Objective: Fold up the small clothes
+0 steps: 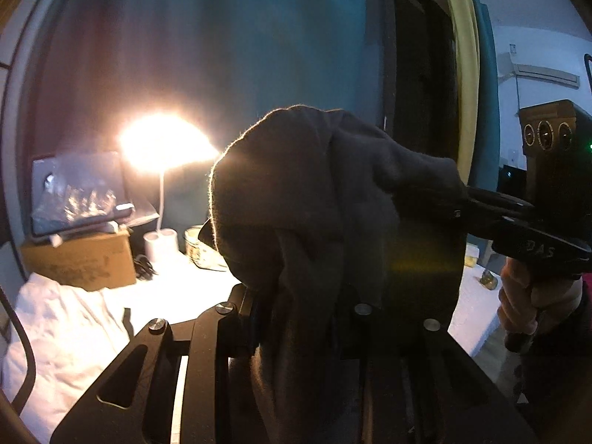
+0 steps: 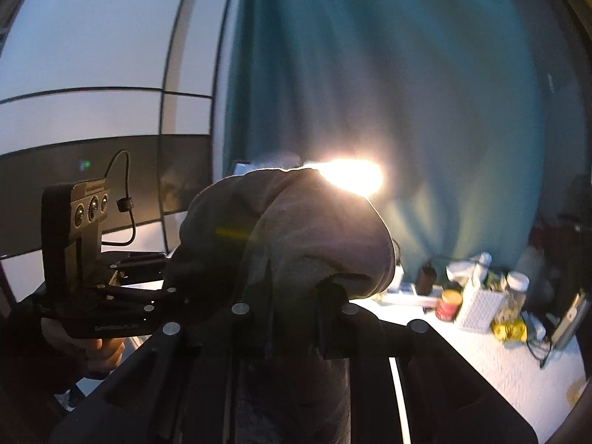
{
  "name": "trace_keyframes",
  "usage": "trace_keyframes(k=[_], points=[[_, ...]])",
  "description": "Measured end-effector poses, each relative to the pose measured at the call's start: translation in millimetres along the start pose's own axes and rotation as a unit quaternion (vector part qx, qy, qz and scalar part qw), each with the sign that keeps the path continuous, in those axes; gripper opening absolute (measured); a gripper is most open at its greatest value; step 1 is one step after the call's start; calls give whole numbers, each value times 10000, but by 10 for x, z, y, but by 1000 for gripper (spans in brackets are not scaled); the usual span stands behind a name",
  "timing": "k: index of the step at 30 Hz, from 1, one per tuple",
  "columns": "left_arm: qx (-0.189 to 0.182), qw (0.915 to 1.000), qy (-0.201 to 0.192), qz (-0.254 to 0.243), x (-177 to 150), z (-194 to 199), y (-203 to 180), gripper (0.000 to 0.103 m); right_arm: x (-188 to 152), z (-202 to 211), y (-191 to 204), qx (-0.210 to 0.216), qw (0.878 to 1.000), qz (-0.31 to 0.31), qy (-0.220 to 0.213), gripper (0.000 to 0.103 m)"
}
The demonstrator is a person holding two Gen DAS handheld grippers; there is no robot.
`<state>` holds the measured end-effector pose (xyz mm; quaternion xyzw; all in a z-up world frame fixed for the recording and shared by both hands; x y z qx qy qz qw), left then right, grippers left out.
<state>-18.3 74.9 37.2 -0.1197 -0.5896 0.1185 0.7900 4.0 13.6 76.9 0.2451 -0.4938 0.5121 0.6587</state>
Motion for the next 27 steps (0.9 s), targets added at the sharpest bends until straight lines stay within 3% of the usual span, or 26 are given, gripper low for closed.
trace_keyframes(k=[15, 22, 27], points=[[543, 9958, -715, -189, 319, 524, 404, 26, 516, -159, 447, 352, 9970, 459, -511, 17], [739, 9945, -703, -227, 291, 534, 649, 26, 490, -324, 525, 501, 9970, 408, -436, 17], [646, 9959, -618, -147, 224, 414, 775, 26, 414, -400, 506, 562, 9975, 305, -302, 17]])
Point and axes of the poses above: each gripper's, at about its wrist camera, not at the fingertips, and z roughly against the way its jaws point, y to its left, x to its top, the point moved 5 cm from there along -z, roughly the way its jaws point, and after that the axes turned 14 degrees about z, right-handed, at the moved point
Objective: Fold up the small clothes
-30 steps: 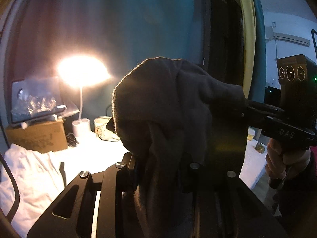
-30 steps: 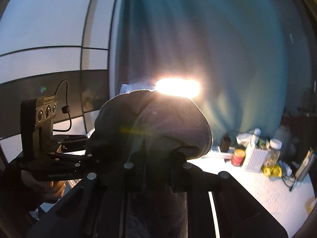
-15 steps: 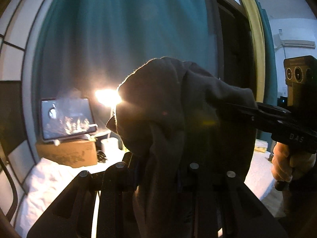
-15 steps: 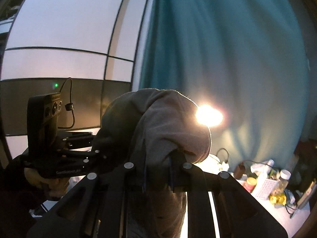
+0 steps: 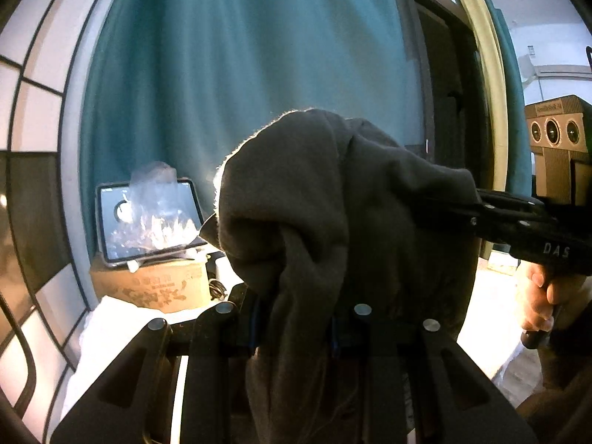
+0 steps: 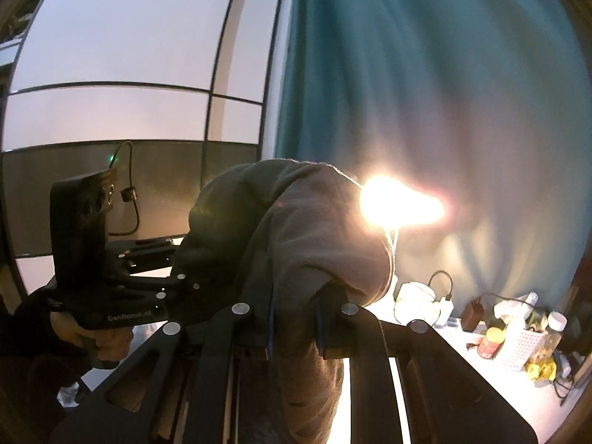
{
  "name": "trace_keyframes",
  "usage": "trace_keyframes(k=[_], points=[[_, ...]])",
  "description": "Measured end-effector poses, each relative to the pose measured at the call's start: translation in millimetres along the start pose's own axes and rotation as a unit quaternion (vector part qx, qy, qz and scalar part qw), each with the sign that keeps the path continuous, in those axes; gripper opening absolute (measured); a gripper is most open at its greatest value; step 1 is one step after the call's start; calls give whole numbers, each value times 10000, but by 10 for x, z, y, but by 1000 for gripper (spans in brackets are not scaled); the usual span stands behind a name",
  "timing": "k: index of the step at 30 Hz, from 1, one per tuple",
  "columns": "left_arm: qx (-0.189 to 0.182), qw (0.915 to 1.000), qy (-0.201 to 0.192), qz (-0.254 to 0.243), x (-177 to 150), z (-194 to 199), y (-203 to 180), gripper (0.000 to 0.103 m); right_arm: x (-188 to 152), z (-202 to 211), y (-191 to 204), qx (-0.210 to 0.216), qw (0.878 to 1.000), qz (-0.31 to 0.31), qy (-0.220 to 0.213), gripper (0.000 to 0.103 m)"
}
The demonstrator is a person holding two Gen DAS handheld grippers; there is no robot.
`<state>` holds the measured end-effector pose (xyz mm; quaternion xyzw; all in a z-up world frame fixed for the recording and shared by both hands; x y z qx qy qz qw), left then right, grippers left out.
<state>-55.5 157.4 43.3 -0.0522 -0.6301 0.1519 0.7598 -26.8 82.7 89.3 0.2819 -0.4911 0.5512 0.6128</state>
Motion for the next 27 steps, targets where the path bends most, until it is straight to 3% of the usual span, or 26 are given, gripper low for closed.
trace_keyframes(k=[12, 21, 27], points=[[-84, 9994, 329, 66, -104, -499, 27, 26, -397, -433, -396, -181, 9979, -554, 284, 17], [24, 9977, 680, 63, -229, -922, 289, 26, -695, -914, -617, 78, 9950, -858, 510, 17], [89, 9934, 1119, 225, -375, -1239, 502, 26, -928, -1321, -707, 158, 9916, -997, 809, 17]])
Point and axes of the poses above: each gripper's, at about its wrist camera, not at the fingertips, and z roughly against the way its jaws point, y to its left, x to its top, the point moved 5 cm from there along -z, roughly the way its jaws point, and after that the axes turned 14 degrees about z, right-handed, at the moved point
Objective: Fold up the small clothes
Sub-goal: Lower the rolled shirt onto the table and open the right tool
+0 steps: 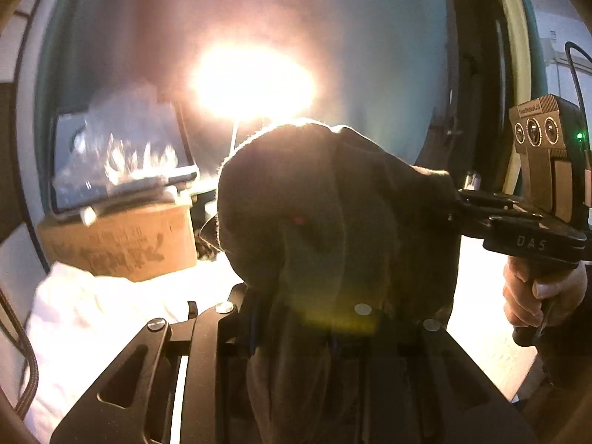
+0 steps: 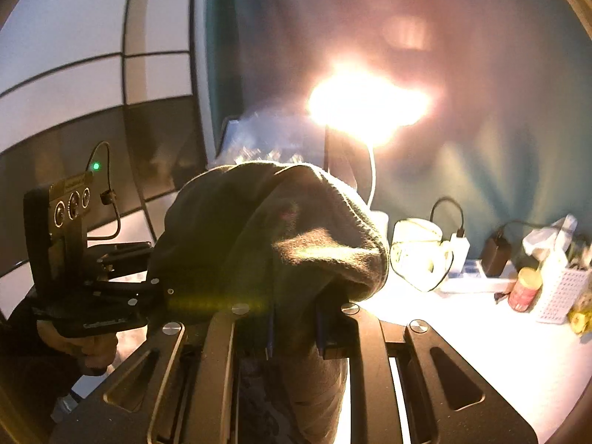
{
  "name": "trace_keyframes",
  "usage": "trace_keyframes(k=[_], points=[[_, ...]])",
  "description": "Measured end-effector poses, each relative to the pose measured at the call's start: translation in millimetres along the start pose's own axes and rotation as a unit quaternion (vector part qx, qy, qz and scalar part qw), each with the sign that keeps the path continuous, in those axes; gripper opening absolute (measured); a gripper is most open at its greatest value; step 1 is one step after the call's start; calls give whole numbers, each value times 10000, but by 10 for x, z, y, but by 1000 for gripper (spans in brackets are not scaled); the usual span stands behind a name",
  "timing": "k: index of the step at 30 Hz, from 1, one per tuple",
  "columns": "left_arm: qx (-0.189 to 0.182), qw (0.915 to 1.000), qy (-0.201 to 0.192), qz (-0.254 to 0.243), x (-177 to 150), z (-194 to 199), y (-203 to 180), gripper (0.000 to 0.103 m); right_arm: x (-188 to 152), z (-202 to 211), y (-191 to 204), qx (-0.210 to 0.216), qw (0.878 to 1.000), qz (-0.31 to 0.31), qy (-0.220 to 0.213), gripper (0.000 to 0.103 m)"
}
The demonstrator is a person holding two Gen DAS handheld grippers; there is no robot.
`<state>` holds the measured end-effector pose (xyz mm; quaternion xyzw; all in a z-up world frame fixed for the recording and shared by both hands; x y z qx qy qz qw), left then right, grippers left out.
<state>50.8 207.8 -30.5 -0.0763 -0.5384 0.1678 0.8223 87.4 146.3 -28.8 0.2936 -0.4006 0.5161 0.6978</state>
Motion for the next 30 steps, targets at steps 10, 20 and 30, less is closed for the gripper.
trace_keyframes(k=[10, 20, 30], points=[[143, 9973, 701, 153, -97, -492, 193, 26, -334, -528, -243, 18, 9986, -348, 386, 17], [456, 9893, 1376, 158, -189, -910, 445, 29, -593, -999, -458, 213, 9937, -819, 733, 17], [727, 9707, 2219, 565, -382, -1330, 787, 30, -1071, -1510, -748, 542, 9721, -1661, 1563, 22]])
Point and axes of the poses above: each gripper's, at about its wrist camera, not at the fingertips, and z roughly against the way its jaws point, y to its left, x to its top, the point moved 5 cm from there along -z, roughly the way its jaws point, and after that the axes turned 14 degrees about z, right-handed, at the moved point
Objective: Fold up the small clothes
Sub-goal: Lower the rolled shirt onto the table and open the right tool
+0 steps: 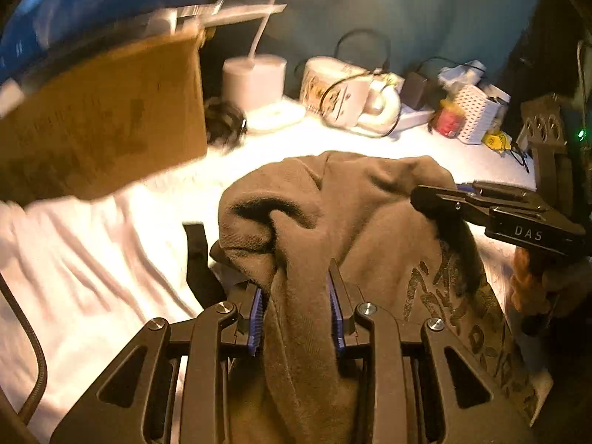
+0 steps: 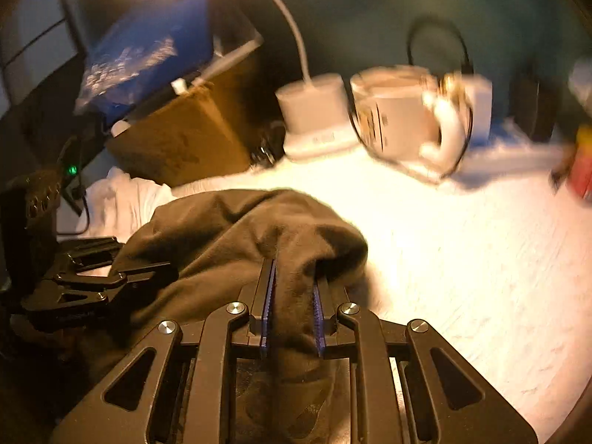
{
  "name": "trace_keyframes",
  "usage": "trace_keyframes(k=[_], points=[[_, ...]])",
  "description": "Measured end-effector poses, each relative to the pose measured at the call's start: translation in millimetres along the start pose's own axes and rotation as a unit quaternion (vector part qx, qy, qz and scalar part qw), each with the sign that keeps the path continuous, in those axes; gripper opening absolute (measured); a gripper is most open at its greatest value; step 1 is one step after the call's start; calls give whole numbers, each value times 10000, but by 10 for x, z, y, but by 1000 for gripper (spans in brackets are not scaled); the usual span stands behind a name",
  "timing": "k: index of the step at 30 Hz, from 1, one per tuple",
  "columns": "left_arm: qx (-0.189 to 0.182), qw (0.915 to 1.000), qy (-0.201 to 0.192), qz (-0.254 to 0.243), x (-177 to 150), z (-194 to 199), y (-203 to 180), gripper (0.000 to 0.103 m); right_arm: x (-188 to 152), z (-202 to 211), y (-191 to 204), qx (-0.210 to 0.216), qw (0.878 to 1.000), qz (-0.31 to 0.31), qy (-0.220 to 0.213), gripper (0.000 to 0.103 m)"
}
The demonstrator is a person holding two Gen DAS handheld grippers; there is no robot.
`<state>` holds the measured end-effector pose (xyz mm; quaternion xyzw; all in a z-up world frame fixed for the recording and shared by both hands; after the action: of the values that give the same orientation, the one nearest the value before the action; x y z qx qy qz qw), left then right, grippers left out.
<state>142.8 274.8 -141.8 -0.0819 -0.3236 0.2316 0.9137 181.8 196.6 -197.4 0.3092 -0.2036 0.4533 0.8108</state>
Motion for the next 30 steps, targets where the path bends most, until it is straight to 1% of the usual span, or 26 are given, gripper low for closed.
trace_keyframes(k=[2, 3, 5, 6, 8, 9, 11, 13, 14, 16, 17, 18, 20, 22, 23, 24, 25, 28, 30], points=[[-71, 9998, 129, 93, 15, -21, 38, 30, -36, -95, -138, 293, 9982, -514, 119, 33], [-105, 9997, 183, 121, 24, -29, 53, 31, -46, -137, -196, 429, 9962, -731, 181, 36], [-123, 9996, 206, 173, 48, -38, 78, 33, -62, -210, -283, 830, 9898, -1127, 271, 49], [-173, 9993, 224, 233, 63, -42, 88, 33, -46, -224, -302, 933, 9881, -1195, 271, 52], [-228, 9990, 209, 333, 104, -48, 110, 33, 13, -267, -322, 1166, 9851, -1225, 311, 64], [-239, 9989, 188, 360, 123, -49, 114, 33, 40, -280, -324, 1201, 9850, -1195, 337, 65], [-266, 9986, 147, 431, 172, -36, 137, 33, 140, -313, -371, 1004, 9886, -1078, 313, 65], [-281, 9985, 91, 465, 230, -39, 147, 33, 266, -283, -404, 850, 9921, -920, 61, 65], [-257, 9986, 50, 453, 260, -36, 163, 33, 331, -266, -407, 833, 9930, -836, -60, 65], [-107, 9991, -4, 414, 307, -65, 201, 33, 380, -267, -421, 786, 9944, -696, -130, 65], [-1, 9991, 10, 417, 323, -92, 245, 33, 379, -294, -426, 723, 9954, -631, -66, 65], [4, 9991, 22, 431, 330, -113, 260, 33, 360, -309, -435, 679, 9959, -590, -17, 65], [10, 9990, 32, 436, 333, -142, 297, 33, 302, -345, -447, 428, 9981, -431, 74, 65], [117, 9990, 19, 428, 337, -167, 329, 34, 251, -349, -458, 201, 9992, -297, 148, 65], [142, 9988, -11, 464, 346, -164, 347, 34, 222, -344, -474, -24, 9995, -219, 207, 65], [209, 9987, -57, 471, 356, -161, 355, 34, 187, -331, -504, -337, 9989, -149, 275, 65], [303, 9984, -123, 459, 368, -151, 360, 34, 164, -314, -528, -498, 9982, -139, 310, 65], [564, 9970, -307, 428, 389, -103, 369, 34, 91, -243, -583, -548, 9974, -311, 352, 65], [587, 9964, -369, 487, 395, -58, 390, 34, 66, -190, -574, -637, 9970, -244, 355, 65]])
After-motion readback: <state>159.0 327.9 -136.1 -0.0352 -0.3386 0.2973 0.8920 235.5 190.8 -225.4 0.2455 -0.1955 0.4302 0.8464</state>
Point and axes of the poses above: each gripper's, at about its wrist camera, not at the fingertips, and z roughly against the way its jaws point, y to its left, x to its top, the point moved 5 cm from there along -z, roughly the way its jaws point, and after that the axes turned 14 degrees about z, right-handed, at the moved point
